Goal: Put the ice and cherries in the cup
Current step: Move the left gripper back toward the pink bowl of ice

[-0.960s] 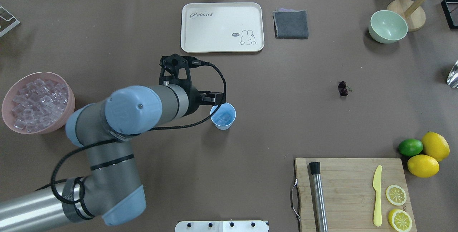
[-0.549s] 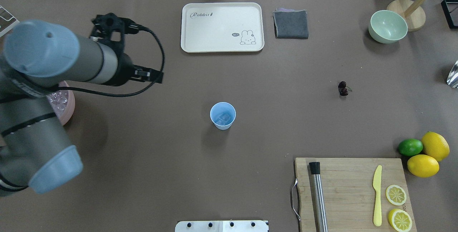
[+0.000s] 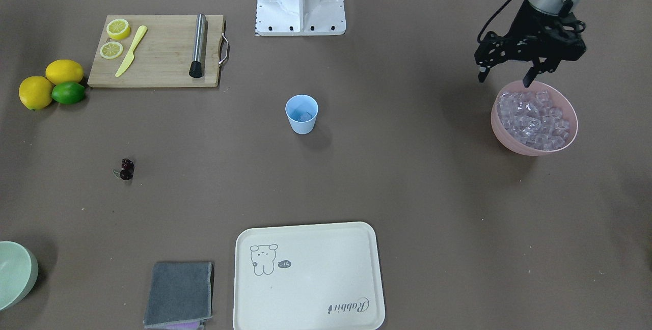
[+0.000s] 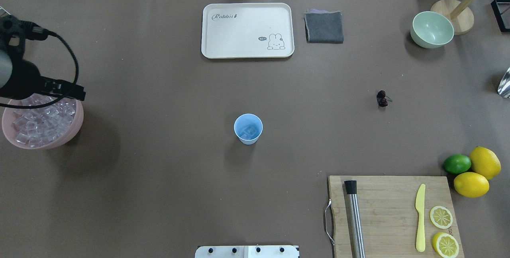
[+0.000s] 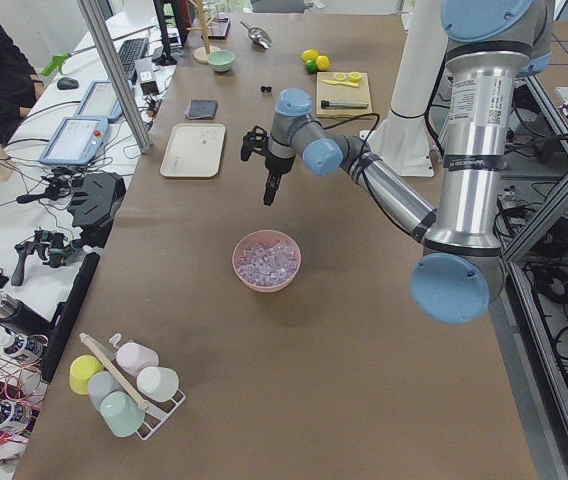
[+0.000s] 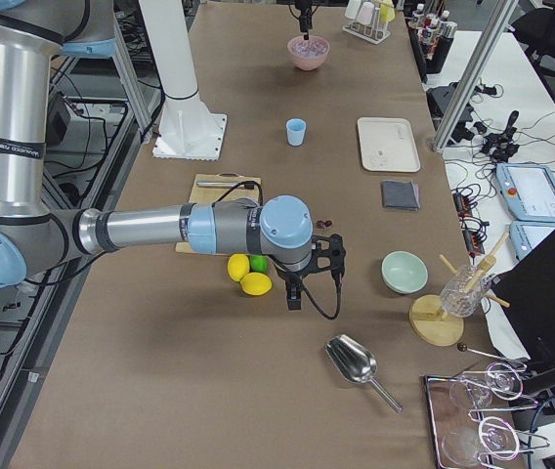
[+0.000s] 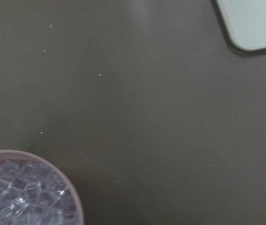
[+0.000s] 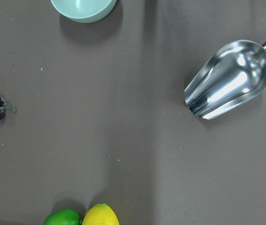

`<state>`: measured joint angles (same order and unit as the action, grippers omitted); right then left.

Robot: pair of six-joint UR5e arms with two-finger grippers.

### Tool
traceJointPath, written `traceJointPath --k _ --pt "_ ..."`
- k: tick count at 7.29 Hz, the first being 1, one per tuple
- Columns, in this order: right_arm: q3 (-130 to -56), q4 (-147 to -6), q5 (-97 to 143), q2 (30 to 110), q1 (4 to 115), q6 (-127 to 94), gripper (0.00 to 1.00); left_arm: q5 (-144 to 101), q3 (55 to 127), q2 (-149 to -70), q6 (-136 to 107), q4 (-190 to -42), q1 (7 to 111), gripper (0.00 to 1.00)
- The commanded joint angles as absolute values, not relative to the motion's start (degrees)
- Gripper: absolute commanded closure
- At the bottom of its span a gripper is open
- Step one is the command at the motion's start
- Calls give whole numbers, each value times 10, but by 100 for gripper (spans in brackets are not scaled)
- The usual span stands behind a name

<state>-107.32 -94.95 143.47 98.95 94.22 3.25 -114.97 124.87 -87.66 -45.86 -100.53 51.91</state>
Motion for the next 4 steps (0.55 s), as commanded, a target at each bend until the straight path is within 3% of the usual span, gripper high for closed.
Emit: traceJointPath --k 1,4 --pt "-1075 -949 1434 989 942 34 0 -1157 1217 -775 -438 -1128 525 2" --pt "-1083 -949 1437 984 942 33 0 -1187 1082 -818 -410 -1221 545 2"
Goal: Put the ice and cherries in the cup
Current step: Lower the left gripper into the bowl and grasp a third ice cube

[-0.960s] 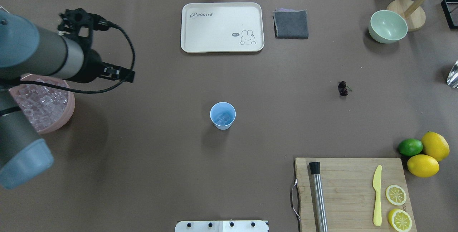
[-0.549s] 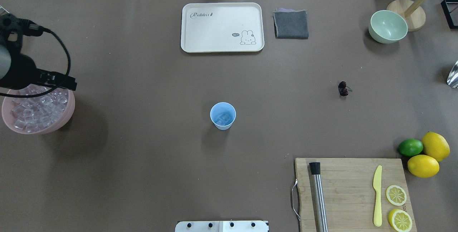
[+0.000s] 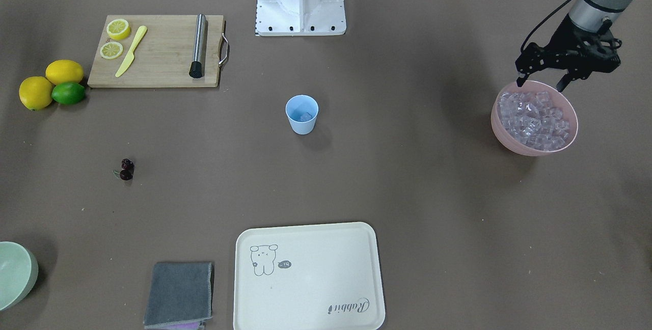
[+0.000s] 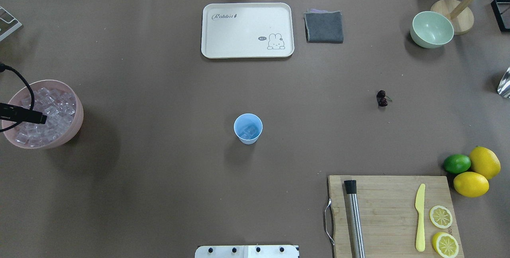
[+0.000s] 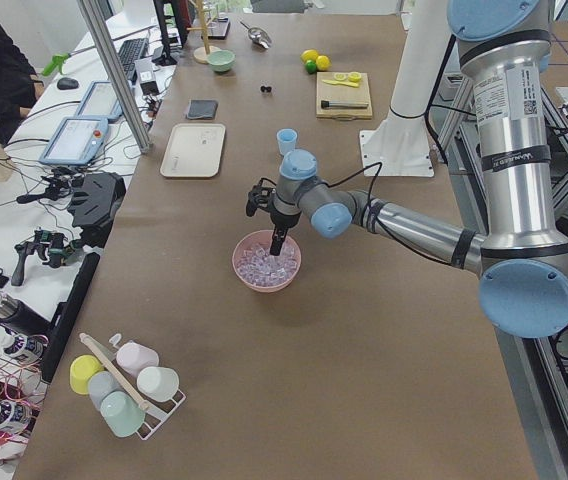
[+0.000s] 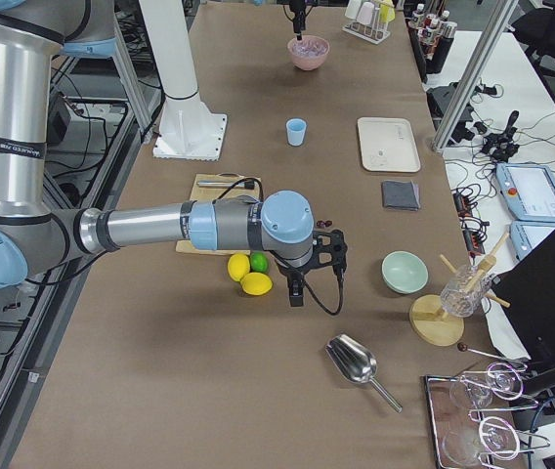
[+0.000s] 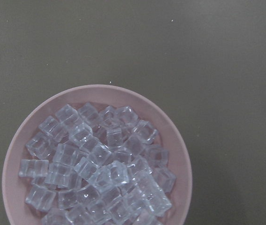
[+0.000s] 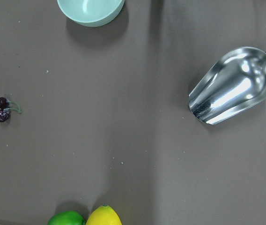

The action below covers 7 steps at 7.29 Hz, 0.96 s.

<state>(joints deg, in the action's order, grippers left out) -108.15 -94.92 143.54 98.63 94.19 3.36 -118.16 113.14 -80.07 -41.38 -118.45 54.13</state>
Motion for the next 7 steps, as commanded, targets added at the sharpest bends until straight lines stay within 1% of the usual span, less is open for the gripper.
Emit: traceJointPath --k 1,2,4,7 --pt "-1083 -949 1437 983 941 33 0 -1186 1065 -837 -414 -1222 545 2" --pt "-1083 -949 1437 982 941 33 0 -1186 1055 -839 -410 -1223 545 2" --pt "-1083 -949 1437 982 942 33 0 -1182 1016 -876 -410 -1223 545 2" --pt "-1083 -949 1436 982 942 33 0 -1181 1002 -882 -408 -1223 540 2"
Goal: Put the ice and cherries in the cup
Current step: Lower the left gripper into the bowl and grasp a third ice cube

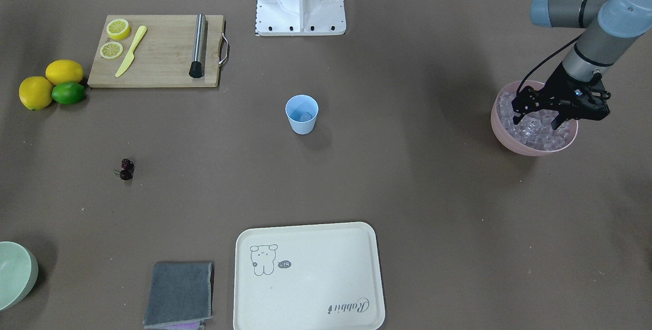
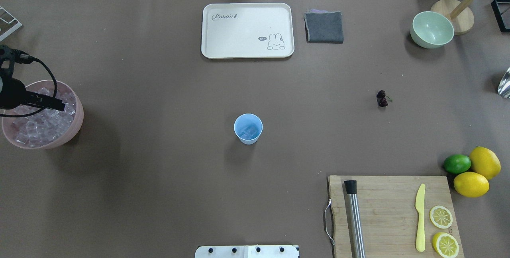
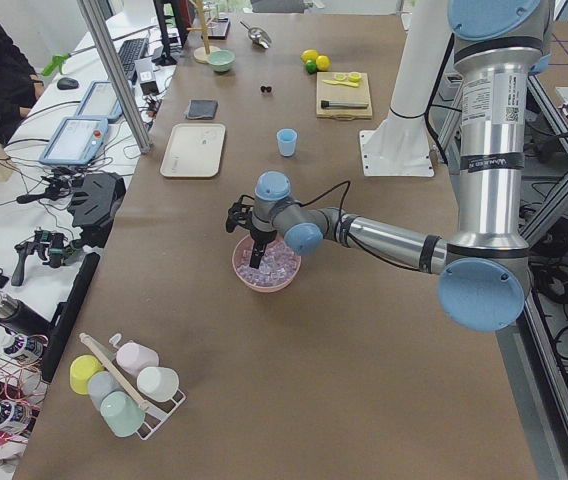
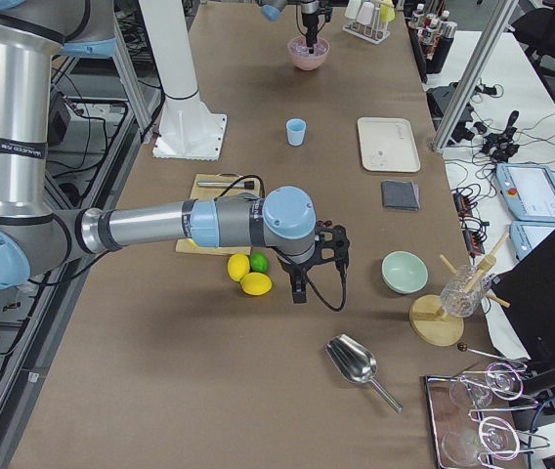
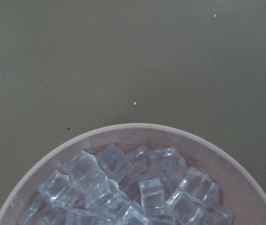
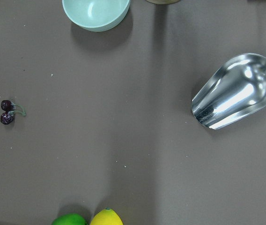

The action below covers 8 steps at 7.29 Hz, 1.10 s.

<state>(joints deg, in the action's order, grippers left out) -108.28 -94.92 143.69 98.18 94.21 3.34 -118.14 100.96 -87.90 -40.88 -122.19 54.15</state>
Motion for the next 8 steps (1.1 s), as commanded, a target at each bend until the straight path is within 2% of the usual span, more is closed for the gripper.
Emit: traceJointPath --k 1,8 --pt "-1082 -949 1436 982 941 33 0 -1181 1001 -881 -408 -1223 540 2" --pt "-1080 -949 1434 983 942 33 0 -1180 970 -886 -407 -1240 527 2"
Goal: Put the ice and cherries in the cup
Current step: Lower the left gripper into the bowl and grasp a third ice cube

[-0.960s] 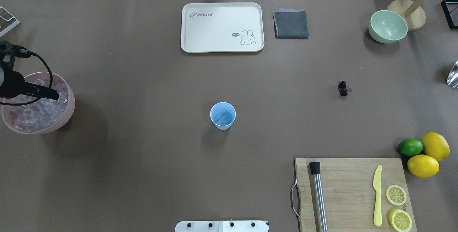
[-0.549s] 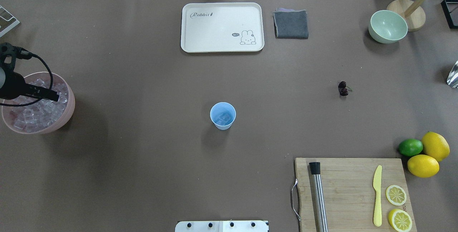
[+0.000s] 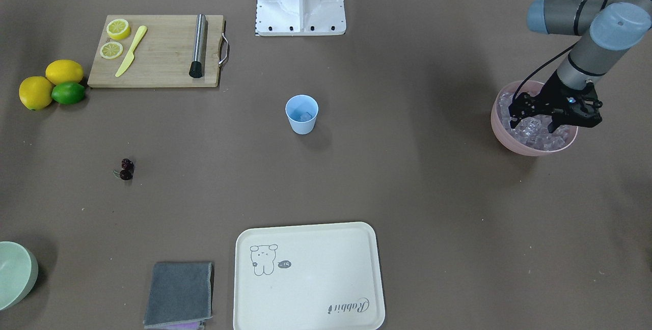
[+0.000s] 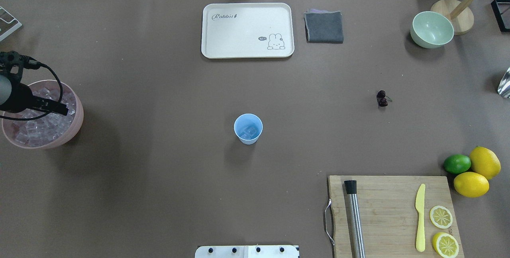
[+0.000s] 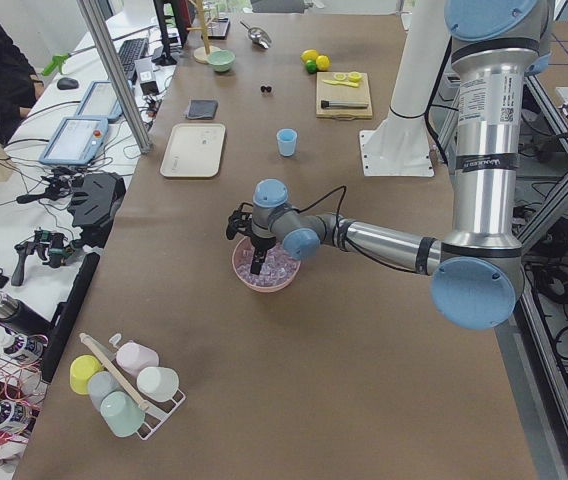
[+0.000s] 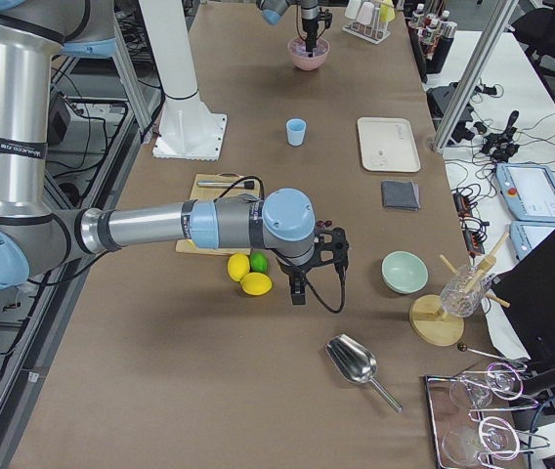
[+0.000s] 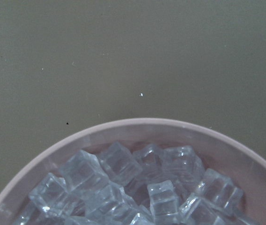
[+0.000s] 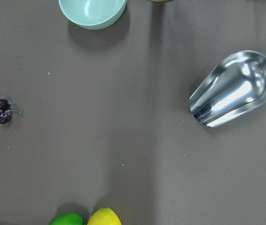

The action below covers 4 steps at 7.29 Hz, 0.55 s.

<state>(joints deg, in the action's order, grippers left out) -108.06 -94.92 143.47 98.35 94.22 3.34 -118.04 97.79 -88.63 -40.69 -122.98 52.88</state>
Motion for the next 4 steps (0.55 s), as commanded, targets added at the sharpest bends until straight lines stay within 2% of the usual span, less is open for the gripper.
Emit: traceJointPath --k 1,3,4 --pt "-1079 -949 1433 983 942 33 0 -1180 970 -886 -407 -1243 527 9" --pt "-1079 -949 1433 983 942 33 0 -1186 978 -886 -402 -1242 528 63" --pt "-1079 -949 1433 983 942 33 0 -1186 982 -885 -401 -1241 529 83"
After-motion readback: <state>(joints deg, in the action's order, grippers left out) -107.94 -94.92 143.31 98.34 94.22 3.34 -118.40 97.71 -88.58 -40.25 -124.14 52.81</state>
